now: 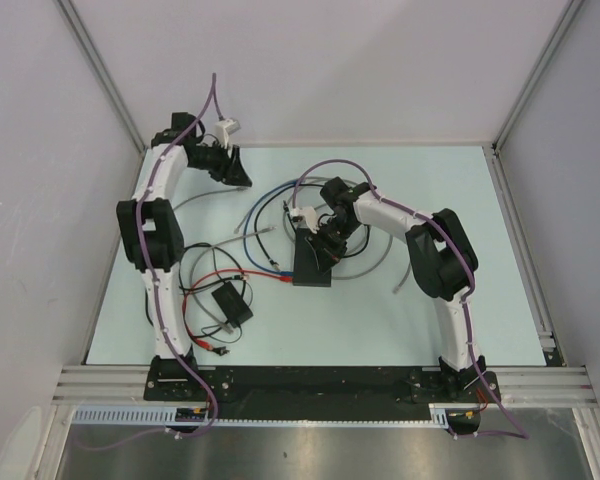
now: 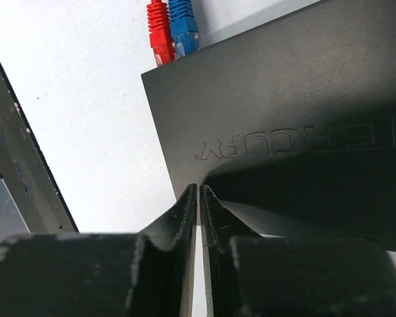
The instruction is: Pull the plug from the switch port
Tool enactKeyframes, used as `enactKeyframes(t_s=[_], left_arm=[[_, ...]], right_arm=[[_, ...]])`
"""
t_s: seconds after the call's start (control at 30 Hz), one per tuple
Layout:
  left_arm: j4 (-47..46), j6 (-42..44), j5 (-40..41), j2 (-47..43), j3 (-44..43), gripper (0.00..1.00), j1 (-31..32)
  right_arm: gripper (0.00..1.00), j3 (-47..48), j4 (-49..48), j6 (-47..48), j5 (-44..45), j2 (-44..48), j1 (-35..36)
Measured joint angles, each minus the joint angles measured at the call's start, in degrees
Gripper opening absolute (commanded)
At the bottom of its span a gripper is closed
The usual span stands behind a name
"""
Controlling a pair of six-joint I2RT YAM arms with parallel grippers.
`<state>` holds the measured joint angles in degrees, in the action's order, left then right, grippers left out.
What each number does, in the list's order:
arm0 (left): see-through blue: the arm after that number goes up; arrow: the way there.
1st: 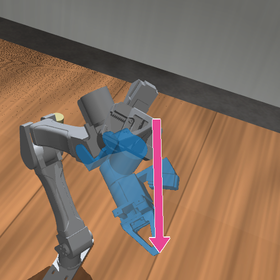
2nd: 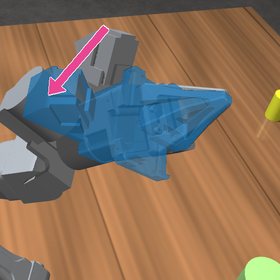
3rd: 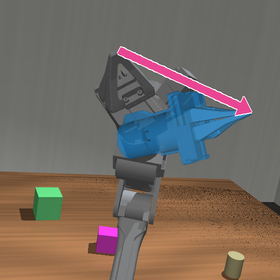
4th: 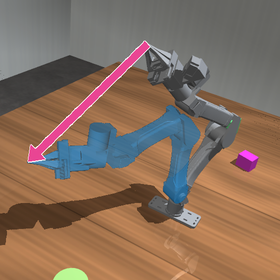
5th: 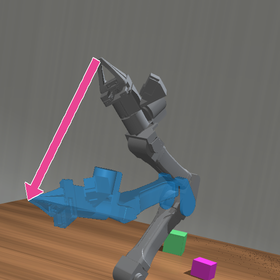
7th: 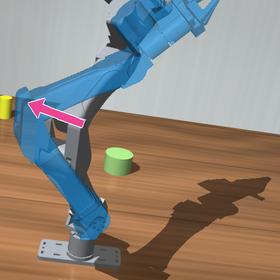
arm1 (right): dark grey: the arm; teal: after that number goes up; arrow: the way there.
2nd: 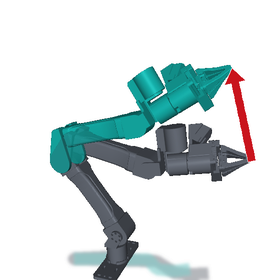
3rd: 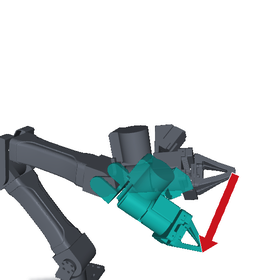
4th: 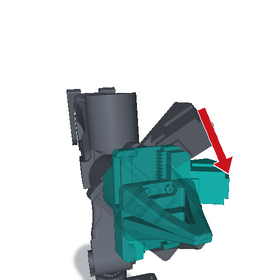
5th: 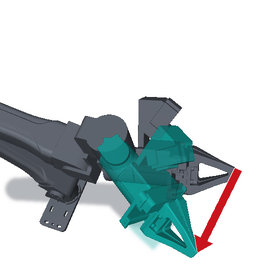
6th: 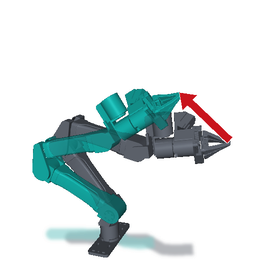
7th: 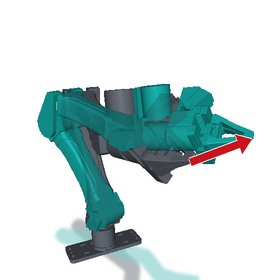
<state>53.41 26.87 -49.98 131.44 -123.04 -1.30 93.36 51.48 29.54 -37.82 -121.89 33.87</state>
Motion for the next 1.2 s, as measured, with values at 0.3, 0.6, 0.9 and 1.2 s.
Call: enactKeyframes(t_s=[0.3,0.6,0.9,1.2], left_arm=[[-7.8,-5.4,-6.7,-12.0,20.1,0.56,7.6],[-11.6,-5.4,-7.3,-16.3,41.3,0.56,11.9],[-12.2,-4.1,-7.8,-15.4,43.1,0.52,12.9],[-7.8,-0.8,-8.1,-9.7,42.8,0.50,13.7]], right_arm=[[0.32,2.0,1.1,-0.1,1.6,0.1,-0.2],[0.35,2.6,0.7,-0.7,5.9,3.2,-7.7],[0.00,3.2,0.5,-3.9,3.2,2.7,-4.7],[0.00,4.8,0.5,-4.0,0.6,-2.3,-2.4]])
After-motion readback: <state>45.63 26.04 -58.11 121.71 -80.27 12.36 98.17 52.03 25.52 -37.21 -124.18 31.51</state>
